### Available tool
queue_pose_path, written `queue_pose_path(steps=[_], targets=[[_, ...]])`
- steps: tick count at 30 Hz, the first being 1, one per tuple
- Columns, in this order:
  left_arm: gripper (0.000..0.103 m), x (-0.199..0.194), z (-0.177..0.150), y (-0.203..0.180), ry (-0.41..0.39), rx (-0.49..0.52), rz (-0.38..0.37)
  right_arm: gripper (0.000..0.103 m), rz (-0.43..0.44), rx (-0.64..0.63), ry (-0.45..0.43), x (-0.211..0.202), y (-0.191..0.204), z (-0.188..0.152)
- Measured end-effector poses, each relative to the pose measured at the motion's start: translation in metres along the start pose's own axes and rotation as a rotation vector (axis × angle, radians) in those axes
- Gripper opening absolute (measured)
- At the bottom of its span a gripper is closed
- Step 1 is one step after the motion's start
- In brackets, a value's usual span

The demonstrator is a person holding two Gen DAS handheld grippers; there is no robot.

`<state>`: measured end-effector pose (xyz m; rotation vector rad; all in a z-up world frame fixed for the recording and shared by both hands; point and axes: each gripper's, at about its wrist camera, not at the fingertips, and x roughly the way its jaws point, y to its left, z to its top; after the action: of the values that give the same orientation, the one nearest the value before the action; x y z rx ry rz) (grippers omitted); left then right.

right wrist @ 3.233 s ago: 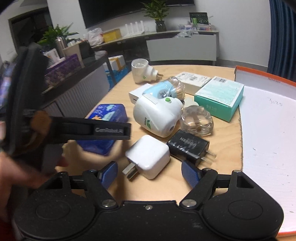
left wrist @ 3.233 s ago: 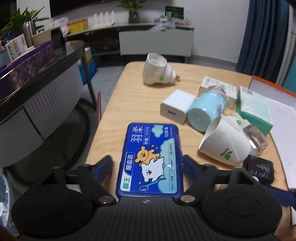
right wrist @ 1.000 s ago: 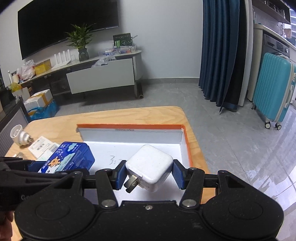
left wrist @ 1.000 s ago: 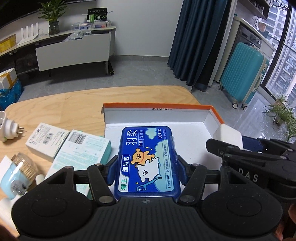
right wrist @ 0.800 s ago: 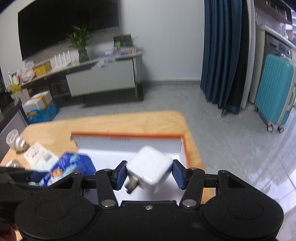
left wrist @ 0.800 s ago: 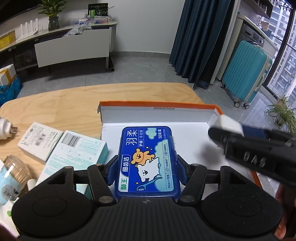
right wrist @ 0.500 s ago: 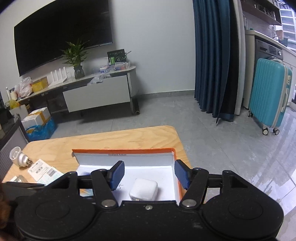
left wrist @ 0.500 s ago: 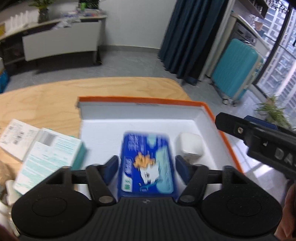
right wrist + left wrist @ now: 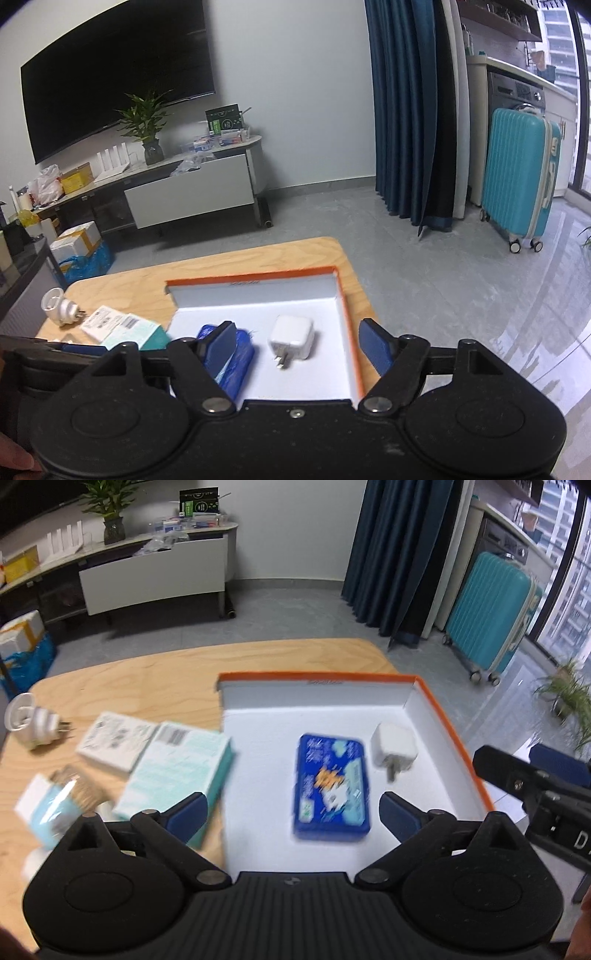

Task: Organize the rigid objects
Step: 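Carry the blue box and white charger into the white box and release both, then withdraw both tools back toward the remaining items on the table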

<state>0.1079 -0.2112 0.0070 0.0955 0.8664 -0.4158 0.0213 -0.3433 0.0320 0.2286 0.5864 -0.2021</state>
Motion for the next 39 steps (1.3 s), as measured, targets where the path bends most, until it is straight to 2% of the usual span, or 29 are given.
queue_pose_path(steps=[14, 39], targets=[[0.103, -0.042, -0.029, 0.036, -0.035, -0.037, 0.080, 0.089, 0.074, -0.032, 0.051, -0.017, 0.046, -0.025], [0.103, -0.060, -0.061, 0.100, -0.032, -0.144, 0.138, 0.089, 0.171, -0.129, 0.091, -0.018, 0.112, -0.038]])
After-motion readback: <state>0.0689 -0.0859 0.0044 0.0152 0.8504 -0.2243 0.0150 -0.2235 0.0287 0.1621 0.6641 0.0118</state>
